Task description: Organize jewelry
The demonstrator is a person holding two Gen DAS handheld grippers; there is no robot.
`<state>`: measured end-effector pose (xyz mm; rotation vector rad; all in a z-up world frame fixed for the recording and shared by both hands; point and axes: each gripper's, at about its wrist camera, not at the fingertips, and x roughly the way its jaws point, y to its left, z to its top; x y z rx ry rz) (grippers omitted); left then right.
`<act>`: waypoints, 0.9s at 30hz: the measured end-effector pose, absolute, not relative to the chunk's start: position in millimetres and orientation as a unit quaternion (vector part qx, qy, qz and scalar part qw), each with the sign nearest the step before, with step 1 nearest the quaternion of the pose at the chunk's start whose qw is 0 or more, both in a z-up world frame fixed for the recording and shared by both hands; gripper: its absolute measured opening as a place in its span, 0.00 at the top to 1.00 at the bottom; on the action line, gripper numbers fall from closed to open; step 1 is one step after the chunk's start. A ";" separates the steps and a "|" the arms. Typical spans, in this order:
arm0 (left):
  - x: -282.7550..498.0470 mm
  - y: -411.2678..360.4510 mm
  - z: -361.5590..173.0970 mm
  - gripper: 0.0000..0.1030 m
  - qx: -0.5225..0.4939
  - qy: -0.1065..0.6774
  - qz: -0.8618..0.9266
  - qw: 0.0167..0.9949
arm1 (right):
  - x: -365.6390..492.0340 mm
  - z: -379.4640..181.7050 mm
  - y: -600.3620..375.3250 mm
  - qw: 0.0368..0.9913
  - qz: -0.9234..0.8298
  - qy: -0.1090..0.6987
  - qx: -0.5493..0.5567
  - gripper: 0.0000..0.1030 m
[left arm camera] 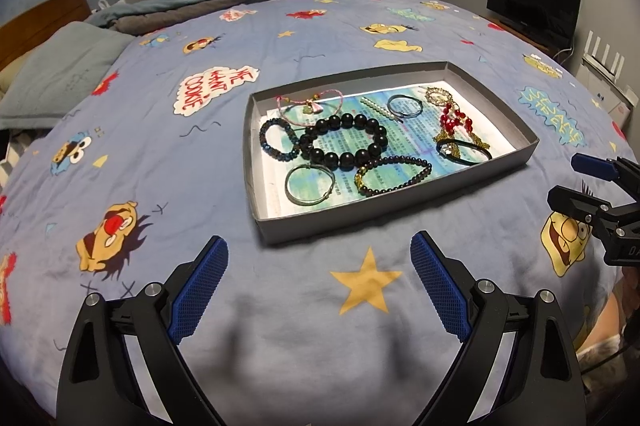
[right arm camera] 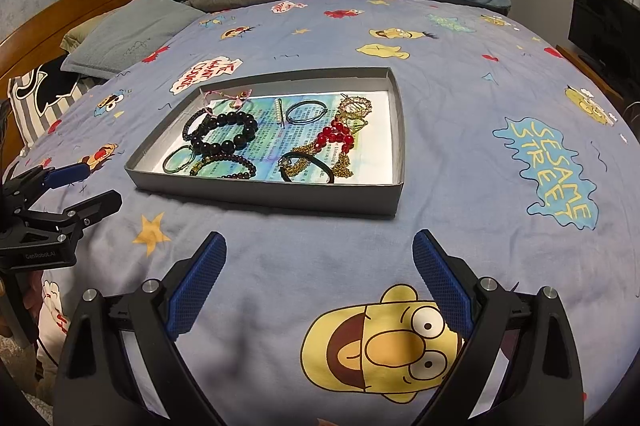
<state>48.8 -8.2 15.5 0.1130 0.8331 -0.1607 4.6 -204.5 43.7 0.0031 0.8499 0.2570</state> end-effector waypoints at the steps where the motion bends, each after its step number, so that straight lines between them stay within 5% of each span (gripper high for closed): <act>1: 49.1 -8.2 15.3 0.10 0.055 0.404 -0.078 0.910 | 4.8 43.6 -204.5 0.903 0.124 0.411 0.002 0.10; 27: 51.2 -6.6 7.3 0.10 0.062 0.404 -0.070 0.910 | 3.1 38.8 -205.3 0.901 0.125 0.416 0.001 0.10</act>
